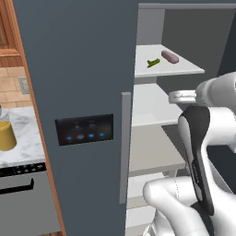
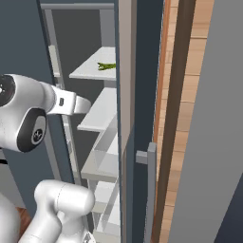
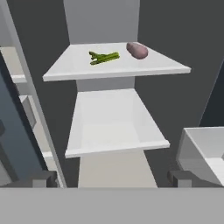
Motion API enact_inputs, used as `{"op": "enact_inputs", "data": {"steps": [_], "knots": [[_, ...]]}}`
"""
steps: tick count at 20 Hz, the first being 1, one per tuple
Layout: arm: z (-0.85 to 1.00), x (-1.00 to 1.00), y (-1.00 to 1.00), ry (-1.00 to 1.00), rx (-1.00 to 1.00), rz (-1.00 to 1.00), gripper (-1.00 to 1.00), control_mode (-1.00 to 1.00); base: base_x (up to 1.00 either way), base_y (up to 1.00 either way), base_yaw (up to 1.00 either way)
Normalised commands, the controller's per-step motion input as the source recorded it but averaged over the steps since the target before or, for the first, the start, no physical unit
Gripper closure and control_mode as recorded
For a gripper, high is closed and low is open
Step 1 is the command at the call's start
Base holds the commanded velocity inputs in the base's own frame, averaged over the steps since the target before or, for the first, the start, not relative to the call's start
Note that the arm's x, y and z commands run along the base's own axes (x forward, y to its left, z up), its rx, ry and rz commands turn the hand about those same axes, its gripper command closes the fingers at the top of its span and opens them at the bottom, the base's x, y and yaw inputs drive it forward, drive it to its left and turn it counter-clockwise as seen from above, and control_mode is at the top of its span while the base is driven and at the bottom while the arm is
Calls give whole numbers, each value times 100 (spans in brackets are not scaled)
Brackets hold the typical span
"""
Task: Move the salami and asparagus from the second highest shelf to the top shelf to make space. Then, place the pitcher from the counter on the cleared second highest shelf.
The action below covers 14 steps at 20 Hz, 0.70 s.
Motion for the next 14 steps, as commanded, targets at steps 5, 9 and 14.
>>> {"op": "enact_inputs", "data": {"steps": [5, 9, 14], "knots": [[-2, 0, 0, 10, 0, 0, -100, -100, 0, 0, 0], [-18, -6, 0, 2, 0, 0, -100, -100, 0, 0, 0], [-32, -23, 4, 0, 0, 0, -100, -100, 0, 0, 0]]}}
